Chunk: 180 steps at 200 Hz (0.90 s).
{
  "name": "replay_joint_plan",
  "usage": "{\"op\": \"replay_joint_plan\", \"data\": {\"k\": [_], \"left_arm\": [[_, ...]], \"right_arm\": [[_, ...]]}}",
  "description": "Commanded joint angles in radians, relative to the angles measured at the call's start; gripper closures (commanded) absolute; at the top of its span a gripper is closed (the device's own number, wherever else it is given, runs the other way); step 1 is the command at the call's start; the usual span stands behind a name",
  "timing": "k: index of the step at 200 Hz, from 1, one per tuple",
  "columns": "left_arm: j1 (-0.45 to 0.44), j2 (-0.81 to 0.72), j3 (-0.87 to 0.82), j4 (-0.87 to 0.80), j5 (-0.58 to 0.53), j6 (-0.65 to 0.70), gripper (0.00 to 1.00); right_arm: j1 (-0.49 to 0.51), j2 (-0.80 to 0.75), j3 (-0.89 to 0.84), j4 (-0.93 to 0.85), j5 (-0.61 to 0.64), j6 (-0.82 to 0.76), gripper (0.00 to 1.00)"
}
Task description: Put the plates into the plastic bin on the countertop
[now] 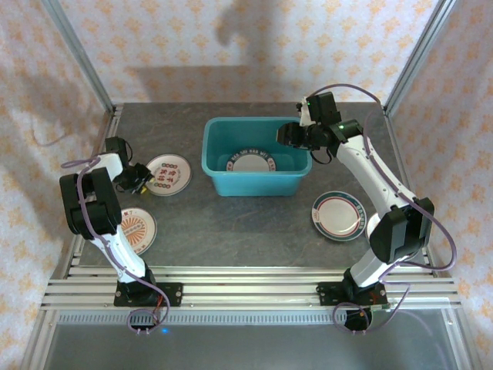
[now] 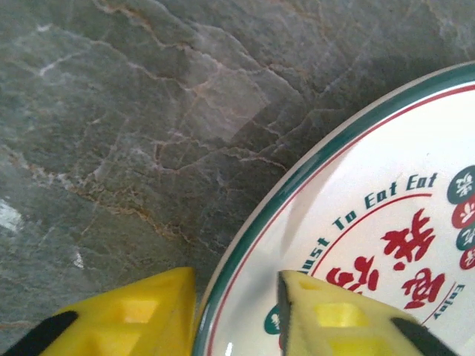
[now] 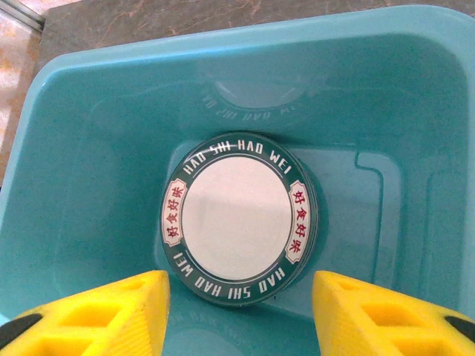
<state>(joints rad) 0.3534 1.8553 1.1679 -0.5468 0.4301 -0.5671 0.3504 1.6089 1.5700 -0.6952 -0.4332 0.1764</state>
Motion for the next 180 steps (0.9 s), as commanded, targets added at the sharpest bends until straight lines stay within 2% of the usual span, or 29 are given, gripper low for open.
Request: {"op": "replay_joint_plan", "data": {"k": [1,55,97,180], "left_arm": [[-0.005,0.012,-0.013,0.024,0.021,0.013,0.72],[-0.005,-0.046,-0.052,0.045,0.029,0.006,0.91],[-0.015,-0.136,-0.061,0.022,0.025,0.004,1.00],[-0.057,-0.343,0.018,-0.028,-0.013,-0.030,1.00]], "right_arm": [[-0.003,0.001,0.022,-0.003,0.032,0.014,0.47],[-0.004,-0.004,0.024,-0.004,0.042,0.018,0.47],[-0.004,-0.014,0.019,0.004,0.046,0.022,0.47],[-0.003,-0.010,0.029,0.019,0.008,0.030,0.47]]}}
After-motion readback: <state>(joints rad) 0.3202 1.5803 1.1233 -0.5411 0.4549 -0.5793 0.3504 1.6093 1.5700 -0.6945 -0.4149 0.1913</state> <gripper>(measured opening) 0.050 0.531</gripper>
